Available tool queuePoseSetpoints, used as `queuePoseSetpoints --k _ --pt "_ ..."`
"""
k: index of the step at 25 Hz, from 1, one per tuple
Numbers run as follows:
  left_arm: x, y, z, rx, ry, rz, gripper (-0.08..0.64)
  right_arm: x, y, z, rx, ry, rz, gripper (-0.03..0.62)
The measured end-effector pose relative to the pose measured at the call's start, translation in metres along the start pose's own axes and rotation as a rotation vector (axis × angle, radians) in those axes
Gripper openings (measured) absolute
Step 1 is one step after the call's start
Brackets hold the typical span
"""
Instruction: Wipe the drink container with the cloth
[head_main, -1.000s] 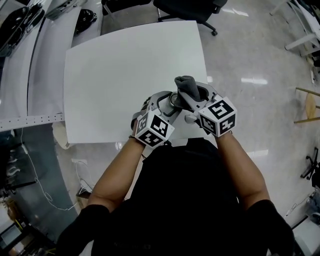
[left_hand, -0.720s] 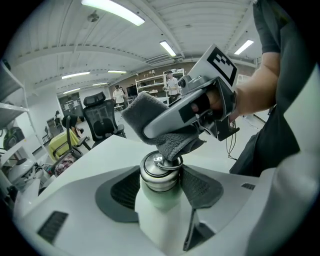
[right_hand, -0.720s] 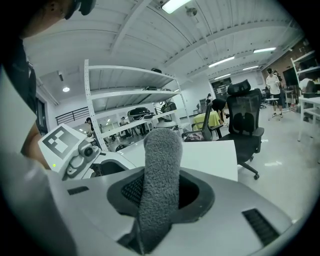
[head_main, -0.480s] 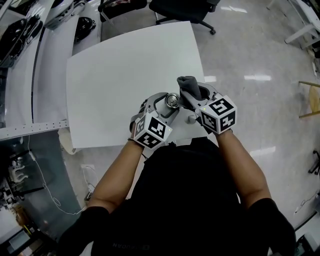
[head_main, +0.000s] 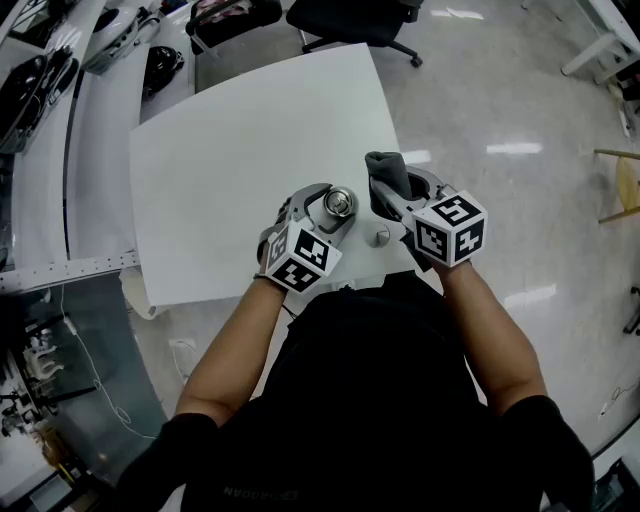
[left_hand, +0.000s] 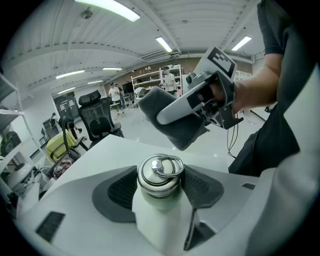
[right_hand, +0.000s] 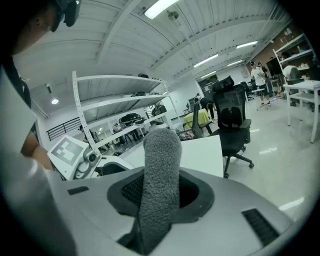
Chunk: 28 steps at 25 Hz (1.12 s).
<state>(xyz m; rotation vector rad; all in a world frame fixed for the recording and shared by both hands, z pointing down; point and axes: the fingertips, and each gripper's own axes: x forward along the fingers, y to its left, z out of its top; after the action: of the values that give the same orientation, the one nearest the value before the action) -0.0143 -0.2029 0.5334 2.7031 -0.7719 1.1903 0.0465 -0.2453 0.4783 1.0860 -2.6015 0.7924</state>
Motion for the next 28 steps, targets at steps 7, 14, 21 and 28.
queuePoseSetpoints --k 7,14,21,28 --pt "0.004 0.000 0.000 -0.009 0.003 -0.011 0.261 -0.018 0.004 -0.004 -0.012 0.009 -0.014 0.107" --pt "0.000 0.007 -0.004 -0.111 -0.025 -0.011 0.261 -0.026 0.007 -0.014 0.009 0.036 -0.016 0.107" --pt "-0.016 0.031 -0.013 -0.389 -0.145 0.025 0.261 -0.012 0.035 -0.027 0.077 0.037 0.074 0.107" --pt "-0.019 0.056 -0.029 -0.652 -0.245 0.057 0.261 0.025 0.059 -0.040 0.192 -0.033 0.177 0.107"
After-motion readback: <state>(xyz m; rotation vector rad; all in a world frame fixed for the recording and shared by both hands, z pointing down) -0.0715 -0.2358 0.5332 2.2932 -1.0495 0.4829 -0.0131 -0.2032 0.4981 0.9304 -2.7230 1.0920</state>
